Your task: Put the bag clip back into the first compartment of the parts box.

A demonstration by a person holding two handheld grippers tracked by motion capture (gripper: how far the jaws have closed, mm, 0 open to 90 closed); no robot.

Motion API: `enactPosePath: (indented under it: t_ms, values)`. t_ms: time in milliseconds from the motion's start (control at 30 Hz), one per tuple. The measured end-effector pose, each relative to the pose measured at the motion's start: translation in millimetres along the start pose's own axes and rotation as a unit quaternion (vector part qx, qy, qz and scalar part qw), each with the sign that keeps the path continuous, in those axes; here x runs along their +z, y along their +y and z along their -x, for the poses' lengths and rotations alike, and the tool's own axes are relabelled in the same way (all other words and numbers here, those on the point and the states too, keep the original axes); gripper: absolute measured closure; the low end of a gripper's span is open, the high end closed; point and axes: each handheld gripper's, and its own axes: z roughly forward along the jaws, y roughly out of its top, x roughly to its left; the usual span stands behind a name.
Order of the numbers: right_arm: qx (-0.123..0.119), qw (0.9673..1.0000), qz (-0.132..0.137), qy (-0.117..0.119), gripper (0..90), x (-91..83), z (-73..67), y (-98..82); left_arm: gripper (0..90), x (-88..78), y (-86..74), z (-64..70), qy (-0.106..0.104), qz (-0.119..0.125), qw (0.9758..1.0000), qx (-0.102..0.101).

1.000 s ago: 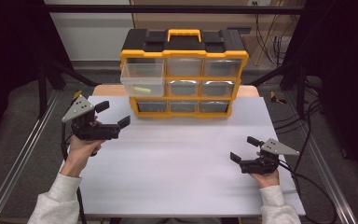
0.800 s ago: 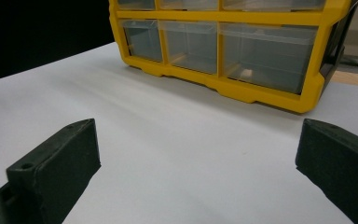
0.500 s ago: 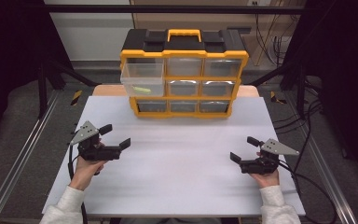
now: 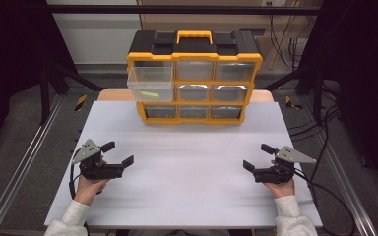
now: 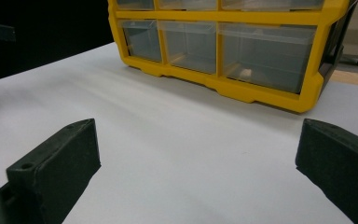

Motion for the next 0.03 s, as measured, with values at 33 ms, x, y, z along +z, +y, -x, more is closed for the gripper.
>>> enactPosePath:
  t_ms: [33]
  values:
    - [0.0,1.0,-0.001,0.0,0.2,0.2,-0.1,-0.1,2.5,-0.1,-0.5,-0.2,0.0,0.0,1.0,0.001]
